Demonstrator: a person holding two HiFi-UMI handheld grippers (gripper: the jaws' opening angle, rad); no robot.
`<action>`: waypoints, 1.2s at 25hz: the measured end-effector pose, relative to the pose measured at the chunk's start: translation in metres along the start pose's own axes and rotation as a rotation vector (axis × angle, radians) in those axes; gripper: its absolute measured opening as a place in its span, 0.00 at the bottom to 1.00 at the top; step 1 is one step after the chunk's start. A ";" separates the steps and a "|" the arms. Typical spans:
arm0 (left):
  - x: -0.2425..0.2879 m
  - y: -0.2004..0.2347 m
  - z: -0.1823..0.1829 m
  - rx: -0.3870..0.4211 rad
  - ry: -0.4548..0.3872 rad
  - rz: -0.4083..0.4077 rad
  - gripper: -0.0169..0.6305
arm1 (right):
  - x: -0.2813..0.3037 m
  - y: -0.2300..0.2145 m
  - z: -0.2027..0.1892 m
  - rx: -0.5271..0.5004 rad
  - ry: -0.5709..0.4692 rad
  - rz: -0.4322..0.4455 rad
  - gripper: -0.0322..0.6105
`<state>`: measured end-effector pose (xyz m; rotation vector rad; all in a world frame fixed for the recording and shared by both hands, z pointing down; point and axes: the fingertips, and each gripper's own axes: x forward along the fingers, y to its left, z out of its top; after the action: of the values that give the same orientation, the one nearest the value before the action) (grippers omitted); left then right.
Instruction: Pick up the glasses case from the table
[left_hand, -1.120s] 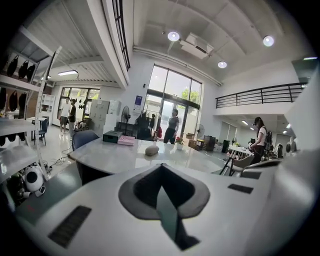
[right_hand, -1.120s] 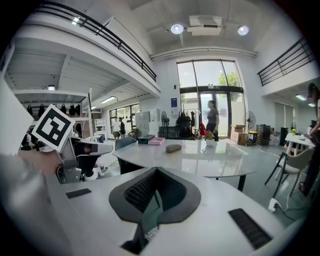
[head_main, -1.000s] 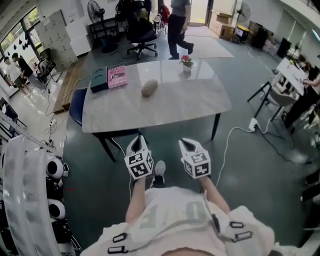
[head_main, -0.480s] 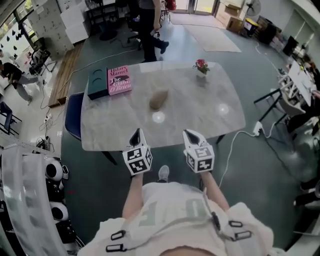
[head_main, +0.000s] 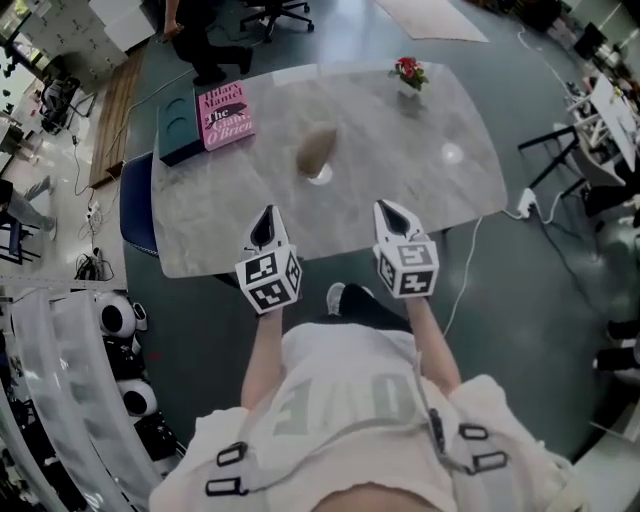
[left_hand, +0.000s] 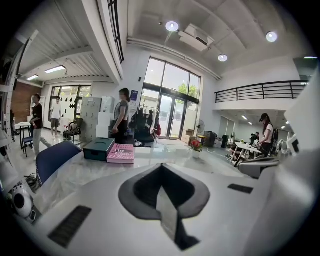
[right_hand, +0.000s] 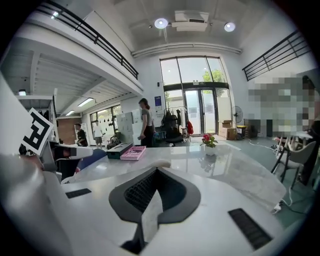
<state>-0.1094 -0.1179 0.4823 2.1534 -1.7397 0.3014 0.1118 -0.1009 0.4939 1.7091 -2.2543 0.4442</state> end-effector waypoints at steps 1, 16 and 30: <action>0.002 0.000 0.000 0.002 0.001 -0.003 0.03 | 0.001 -0.005 -0.002 0.010 0.005 -0.006 0.05; 0.049 0.002 0.024 0.035 -0.022 0.012 0.03 | 0.046 -0.030 0.014 0.019 0.030 0.010 0.05; 0.097 0.026 0.043 0.014 -0.022 0.084 0.03 | 0.092 -0.046 0.033 -0.002 0.036 0.045 0.05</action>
<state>-0.1154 -0.2273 0.4832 2.1043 -1.8488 0.3138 0.1312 -0.2068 0.5035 1.6394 -2.2707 0.4788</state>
